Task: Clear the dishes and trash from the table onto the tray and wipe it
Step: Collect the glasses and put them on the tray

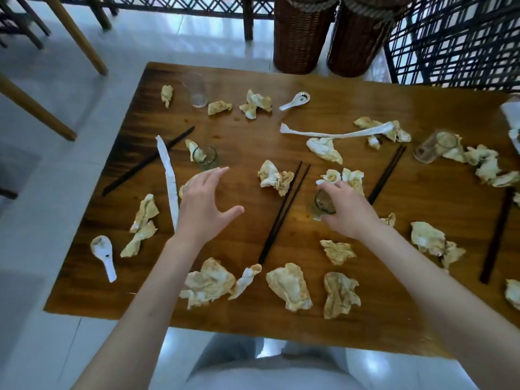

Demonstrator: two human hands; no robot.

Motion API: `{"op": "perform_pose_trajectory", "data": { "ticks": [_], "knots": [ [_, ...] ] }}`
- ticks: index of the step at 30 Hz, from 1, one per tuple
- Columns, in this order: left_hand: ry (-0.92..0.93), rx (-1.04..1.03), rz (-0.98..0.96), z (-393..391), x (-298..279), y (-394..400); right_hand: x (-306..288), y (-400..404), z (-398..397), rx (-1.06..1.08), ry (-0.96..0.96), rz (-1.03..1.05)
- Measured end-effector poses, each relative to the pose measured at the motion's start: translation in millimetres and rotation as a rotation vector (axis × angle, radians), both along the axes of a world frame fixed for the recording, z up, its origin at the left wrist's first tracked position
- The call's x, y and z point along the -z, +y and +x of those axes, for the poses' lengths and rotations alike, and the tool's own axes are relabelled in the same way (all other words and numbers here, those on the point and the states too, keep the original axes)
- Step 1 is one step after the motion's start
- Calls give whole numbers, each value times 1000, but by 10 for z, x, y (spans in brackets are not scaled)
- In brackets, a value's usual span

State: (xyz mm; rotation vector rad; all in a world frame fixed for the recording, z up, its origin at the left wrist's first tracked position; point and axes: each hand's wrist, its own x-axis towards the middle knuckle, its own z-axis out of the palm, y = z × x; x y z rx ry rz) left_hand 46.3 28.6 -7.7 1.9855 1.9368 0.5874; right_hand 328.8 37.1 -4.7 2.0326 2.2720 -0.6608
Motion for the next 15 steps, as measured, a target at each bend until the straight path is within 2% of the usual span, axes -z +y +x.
{"op": "perform_pose_trajectory", "data": {
  "ticks": [7,15],
  "knots": [
    [124,-80,-32,-298,25,578,-284,242,-455,48,39,56],
    [257,35,-236,-464,220,1180,-321,592,-794,83,95,57]
  ]
}}
